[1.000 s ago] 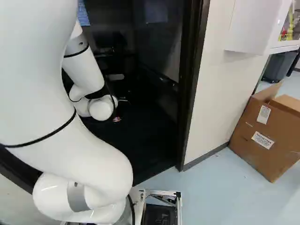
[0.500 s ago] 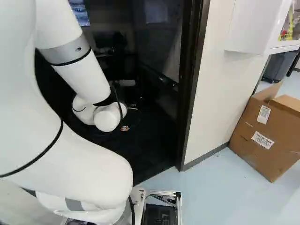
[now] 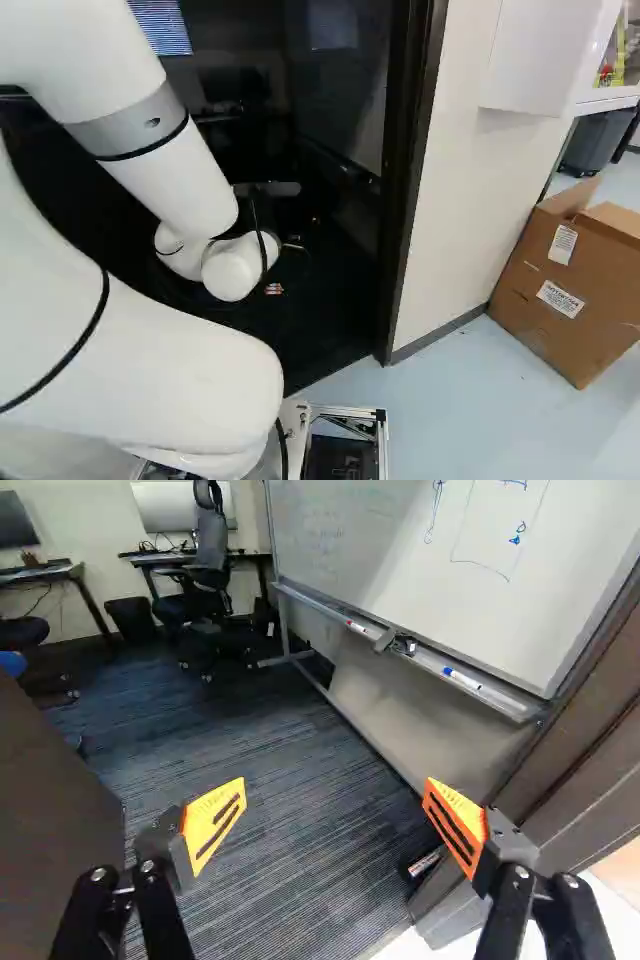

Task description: Open the door and move inside

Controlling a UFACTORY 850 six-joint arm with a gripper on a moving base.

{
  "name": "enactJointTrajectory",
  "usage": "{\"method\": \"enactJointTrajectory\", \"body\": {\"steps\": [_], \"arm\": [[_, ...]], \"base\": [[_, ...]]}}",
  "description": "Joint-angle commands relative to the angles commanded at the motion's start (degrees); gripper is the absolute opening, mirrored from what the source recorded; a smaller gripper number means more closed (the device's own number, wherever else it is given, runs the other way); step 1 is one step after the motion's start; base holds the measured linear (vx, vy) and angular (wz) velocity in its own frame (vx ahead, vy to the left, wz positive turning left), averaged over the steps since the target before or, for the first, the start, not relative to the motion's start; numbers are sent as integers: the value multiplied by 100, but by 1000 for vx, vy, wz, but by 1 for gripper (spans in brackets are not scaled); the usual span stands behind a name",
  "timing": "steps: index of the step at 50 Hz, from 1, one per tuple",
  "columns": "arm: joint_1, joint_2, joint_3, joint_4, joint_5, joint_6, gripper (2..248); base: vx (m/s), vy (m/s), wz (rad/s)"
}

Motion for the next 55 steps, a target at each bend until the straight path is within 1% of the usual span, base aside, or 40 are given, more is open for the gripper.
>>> {"method": "enactJointTrajectory", "body": {"steps": [14, 46, 55], "arm": [[-82, 78, 81, -14, -14, 0, 247], [-84, 80, 83, -14, -15, 0, 247], [-84, 80, 83, -14, -15, 0, 247]], "base": [[0, 0, 0], [0, 0, 0], [95, 29, 15]]}}
